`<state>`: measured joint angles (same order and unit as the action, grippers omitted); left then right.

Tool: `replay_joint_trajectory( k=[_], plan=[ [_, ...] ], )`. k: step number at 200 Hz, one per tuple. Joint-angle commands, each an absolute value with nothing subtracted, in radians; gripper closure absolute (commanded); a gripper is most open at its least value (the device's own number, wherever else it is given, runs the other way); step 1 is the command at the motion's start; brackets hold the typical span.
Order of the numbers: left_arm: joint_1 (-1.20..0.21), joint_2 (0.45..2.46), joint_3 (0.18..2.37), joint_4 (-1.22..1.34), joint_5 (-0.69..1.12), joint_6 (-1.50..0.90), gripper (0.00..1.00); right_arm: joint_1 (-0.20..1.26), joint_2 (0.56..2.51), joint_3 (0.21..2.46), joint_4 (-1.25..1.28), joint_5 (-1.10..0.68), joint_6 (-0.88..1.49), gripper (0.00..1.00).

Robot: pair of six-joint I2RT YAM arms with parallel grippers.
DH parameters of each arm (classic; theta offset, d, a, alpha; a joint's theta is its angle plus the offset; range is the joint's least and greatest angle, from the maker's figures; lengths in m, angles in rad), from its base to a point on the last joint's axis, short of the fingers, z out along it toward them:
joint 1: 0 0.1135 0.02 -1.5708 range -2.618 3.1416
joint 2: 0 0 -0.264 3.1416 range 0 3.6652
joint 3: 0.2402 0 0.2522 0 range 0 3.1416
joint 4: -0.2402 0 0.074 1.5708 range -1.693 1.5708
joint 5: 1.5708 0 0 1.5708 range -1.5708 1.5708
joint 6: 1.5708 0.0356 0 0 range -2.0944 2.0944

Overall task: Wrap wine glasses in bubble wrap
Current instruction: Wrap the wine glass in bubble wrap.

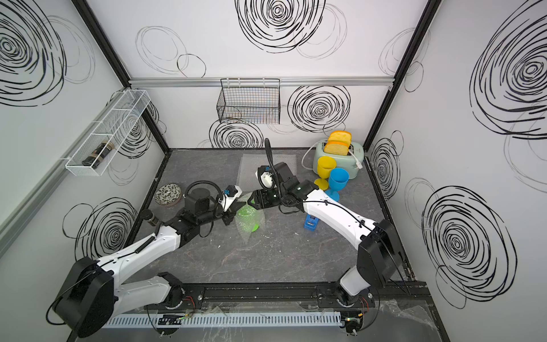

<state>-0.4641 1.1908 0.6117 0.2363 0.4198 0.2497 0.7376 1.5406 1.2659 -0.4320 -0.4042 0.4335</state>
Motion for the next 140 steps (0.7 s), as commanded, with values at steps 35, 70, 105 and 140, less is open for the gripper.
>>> replay_joint_trajectory(
  k=[35, 70, 105, 140],
  plan=[
    [-0.479, 1.208, 0.609, 0.141, 0.409, 0.268, 0.98, 0.758, 1.642, 1.249, -0.452, -0.376, 0.444, 0.42],
    [-0.483, 1.173, 0.658, 0.075, 0.430, 0.255, 0.79, 0.756, 1.679, 1.266, -0.481, -0.348, 0.457, 0.67],
    [-0.462, 1.082, 0.765, -0.073, 0.479, 0.173, 0.39, 0.756, 1.686, 1.280, -0.492, -0.336, 0.462, 0.76],
    [-0.365, 1.062, 0.816, -0.133, 0.449, 0.030, 0.29, 0.761, 1.686, 1.293, -0.497, -0.323, 0.462, 0.76]
  ],
)
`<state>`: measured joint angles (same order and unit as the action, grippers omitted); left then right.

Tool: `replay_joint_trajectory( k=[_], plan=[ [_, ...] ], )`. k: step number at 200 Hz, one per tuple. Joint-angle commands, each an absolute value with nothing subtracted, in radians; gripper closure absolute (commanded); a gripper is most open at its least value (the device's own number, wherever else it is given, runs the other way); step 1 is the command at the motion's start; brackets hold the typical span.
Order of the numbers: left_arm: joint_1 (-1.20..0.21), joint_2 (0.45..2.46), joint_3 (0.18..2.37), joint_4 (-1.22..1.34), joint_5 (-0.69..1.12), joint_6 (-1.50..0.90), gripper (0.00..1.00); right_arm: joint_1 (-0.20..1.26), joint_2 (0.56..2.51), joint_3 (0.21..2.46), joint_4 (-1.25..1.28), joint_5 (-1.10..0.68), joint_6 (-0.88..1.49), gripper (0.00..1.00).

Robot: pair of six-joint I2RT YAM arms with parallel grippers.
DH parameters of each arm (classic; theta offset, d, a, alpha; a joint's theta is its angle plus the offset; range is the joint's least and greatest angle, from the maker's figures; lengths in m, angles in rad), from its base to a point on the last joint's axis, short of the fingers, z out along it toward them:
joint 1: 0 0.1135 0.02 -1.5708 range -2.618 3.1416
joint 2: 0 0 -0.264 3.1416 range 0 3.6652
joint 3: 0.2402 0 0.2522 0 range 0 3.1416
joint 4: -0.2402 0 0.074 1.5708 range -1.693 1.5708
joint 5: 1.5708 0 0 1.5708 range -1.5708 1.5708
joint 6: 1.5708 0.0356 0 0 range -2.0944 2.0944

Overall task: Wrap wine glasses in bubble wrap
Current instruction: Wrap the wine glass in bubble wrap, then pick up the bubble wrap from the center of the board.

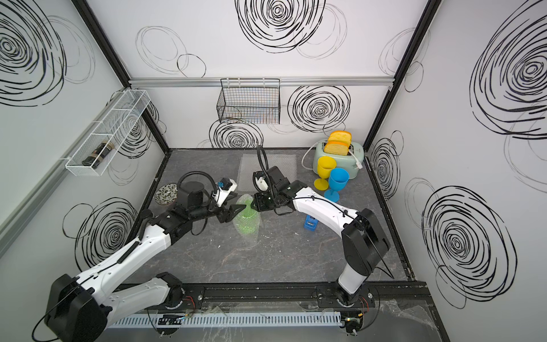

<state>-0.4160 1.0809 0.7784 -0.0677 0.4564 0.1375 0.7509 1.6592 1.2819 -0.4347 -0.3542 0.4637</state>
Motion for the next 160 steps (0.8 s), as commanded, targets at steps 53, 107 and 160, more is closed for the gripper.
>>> replay_joint_trajectory(
  k=[53, 107, 160],
  plan=[
    [-0.265, 1.121, 0.811, -0.179, 0.545, -0.192, 0.23, 0.775, 1.692, 1.316, -0.515, -0.311, 0.456, 0.76],
    [-0.287, 1.236, 0.790, -0.167, 0.618, -0.235, 0.26, 0.786, 1.695, 1.328, -0.520, -0.299, 0.456, 0.77],
    [-0.340, 1.311, 0.800, -0.209, 0.548, -0.188, 0.35, 0.805, 1.707, 1.336, -0.528, -0.275, 0.456, 0.78]
  ],
)
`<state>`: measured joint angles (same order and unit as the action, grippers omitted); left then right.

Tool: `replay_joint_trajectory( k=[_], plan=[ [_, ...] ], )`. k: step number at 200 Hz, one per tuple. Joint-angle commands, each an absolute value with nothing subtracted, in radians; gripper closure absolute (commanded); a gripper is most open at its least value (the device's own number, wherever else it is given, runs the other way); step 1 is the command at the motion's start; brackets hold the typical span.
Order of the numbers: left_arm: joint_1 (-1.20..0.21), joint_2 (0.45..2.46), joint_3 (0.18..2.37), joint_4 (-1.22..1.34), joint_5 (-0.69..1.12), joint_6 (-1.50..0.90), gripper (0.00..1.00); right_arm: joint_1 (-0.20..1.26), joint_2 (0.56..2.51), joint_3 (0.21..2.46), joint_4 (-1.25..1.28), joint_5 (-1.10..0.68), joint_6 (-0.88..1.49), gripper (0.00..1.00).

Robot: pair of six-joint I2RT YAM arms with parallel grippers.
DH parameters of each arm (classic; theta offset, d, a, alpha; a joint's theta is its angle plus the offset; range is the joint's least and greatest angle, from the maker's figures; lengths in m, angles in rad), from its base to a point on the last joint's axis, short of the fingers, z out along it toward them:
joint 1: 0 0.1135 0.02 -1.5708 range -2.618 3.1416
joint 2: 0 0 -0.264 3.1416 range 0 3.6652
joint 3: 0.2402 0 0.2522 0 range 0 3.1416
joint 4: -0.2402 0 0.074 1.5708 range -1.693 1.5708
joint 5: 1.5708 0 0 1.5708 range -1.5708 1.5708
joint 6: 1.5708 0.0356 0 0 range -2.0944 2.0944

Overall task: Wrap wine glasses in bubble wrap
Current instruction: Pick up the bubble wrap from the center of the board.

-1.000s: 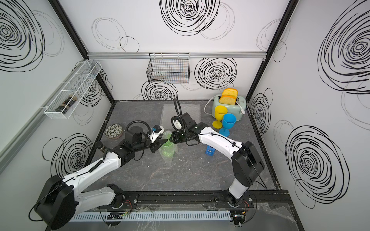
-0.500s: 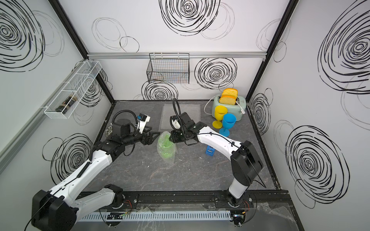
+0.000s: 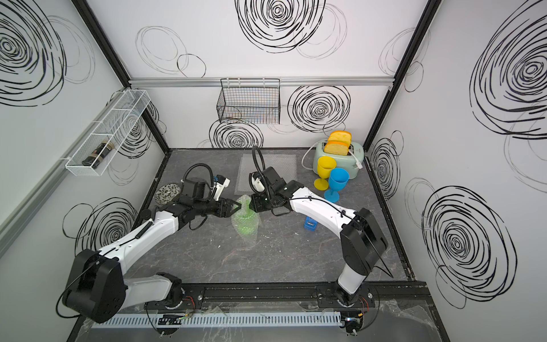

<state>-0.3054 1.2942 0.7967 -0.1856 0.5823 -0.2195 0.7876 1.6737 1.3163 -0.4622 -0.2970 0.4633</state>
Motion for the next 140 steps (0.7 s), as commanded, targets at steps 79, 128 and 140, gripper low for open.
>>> replay_joint_trajectory(
  k=[79, 128, 140],
  plan=[
    [-0.389, 1.368, 0.831, -0.283, 0.360, -0.131, 0.74, 0.825, 1.694, 1.355, -0.523, -0.264, 0.465, 0.76],
    [-0.385, 1.347, 0.820, -0.290, 0.328, -0.105, 1.00, 0.822, 1.675, 1.369, -0.532, -0.279, 0.462, 0.53],
    [-0.375, 1.336, 0.824, -0.298, 0.323, -0.095, 1.00, 0.813, 1.657, 1.388, -0.551, -0.285, 0.454, 0.51]
  ],
)
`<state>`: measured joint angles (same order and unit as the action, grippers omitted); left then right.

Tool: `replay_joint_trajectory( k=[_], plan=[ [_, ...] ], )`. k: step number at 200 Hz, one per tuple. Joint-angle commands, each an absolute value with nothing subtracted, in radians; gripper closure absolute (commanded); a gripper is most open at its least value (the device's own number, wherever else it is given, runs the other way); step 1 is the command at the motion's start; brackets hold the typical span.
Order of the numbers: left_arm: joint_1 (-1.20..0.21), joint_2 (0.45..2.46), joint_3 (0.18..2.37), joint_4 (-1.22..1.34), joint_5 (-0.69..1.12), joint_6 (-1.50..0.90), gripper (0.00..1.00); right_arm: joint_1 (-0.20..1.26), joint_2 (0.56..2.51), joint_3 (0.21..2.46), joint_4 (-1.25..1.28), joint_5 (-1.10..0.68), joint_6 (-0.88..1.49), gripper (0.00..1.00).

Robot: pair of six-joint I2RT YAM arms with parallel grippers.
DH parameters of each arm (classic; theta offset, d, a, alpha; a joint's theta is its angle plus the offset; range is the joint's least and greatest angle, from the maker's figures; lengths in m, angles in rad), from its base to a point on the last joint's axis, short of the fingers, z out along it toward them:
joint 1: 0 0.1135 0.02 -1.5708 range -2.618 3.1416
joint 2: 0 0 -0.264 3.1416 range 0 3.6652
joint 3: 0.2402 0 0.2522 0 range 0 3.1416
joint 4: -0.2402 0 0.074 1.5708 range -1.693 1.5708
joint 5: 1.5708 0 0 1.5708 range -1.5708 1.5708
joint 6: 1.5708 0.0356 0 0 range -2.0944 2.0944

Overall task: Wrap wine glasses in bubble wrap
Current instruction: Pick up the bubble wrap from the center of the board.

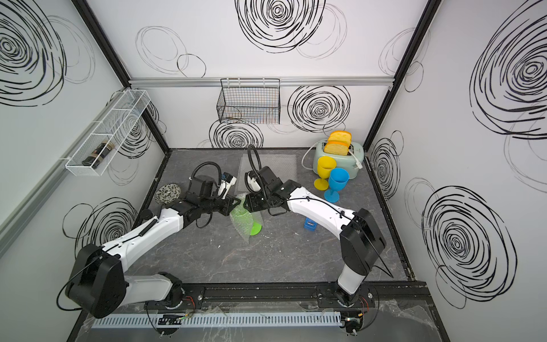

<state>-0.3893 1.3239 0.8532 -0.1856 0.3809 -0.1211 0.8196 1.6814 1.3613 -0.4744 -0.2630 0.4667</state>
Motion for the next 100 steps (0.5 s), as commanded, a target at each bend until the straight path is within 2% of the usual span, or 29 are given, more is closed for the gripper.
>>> replay_joint_trajectory(
  k=[1, 34, 63, 100],
  plan=[
    [-0.374, 1.335, 0.824, -0.298, 0.322, -0.095, 1.00, 0.812, 1.654, 1.390, -0.551, -0.286, 0.453, 0.50],
    [-0.336, 1.289, 0.855, -0.350, 0.320, -0.064, 1.00, 0.747, 1.528, 1.361, -0.539, -0.326, 0.438, 0.43],
    [-0.211, 1.231, 0.898, -0.394, 0.296, -0.018, 1.00, 0.660, 1.391, 1.282, -0.500, -0.300, 0.392, 0.40],
    [-0.083, 1.277, 1.029, -0.437, 0.246, 0.056, 1.00, 0.553, 1.279, 1.170, -0.430, -0.296, 0.370, 0.38]
  ],
)
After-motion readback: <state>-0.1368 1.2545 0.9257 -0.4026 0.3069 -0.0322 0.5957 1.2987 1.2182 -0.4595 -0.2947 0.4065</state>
